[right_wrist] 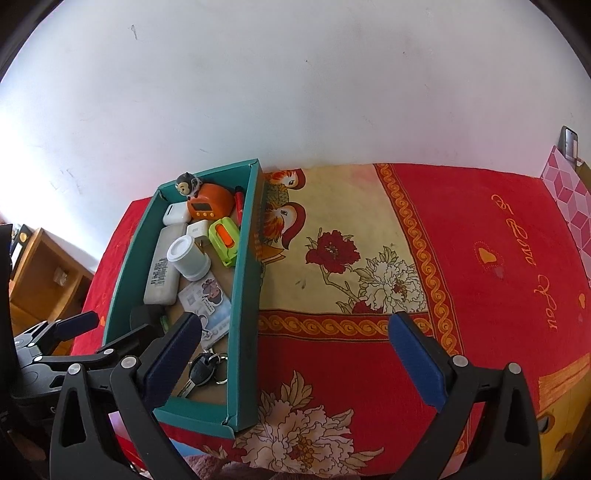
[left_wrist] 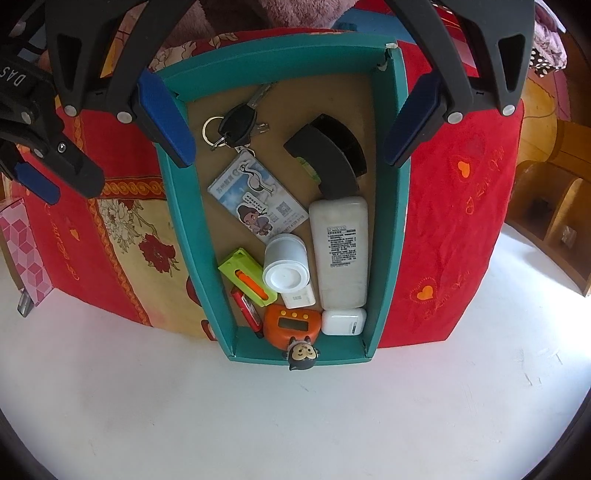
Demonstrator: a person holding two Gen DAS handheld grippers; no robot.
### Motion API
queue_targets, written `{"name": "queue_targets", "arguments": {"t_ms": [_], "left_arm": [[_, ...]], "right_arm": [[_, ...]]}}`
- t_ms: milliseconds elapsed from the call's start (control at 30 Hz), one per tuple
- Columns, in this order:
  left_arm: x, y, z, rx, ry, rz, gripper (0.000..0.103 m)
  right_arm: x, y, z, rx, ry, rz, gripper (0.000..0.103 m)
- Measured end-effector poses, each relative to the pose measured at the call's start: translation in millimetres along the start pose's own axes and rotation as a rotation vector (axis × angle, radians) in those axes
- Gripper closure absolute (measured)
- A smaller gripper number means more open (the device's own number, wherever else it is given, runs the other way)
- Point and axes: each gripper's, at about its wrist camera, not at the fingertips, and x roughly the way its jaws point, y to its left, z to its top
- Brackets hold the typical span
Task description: Organize objects
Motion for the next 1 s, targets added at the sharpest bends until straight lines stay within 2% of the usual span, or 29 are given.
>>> {"name": "queue_targets", "arguments": {"t_ms": [1000], "left_arm": [[-1.7,-3.1,-6.3,-0.013,0.015,0.019,0.0]], "right_arm": [[-6.1,-1.8,-2.5,0.0,-0.002,0.001,0.0]]}}
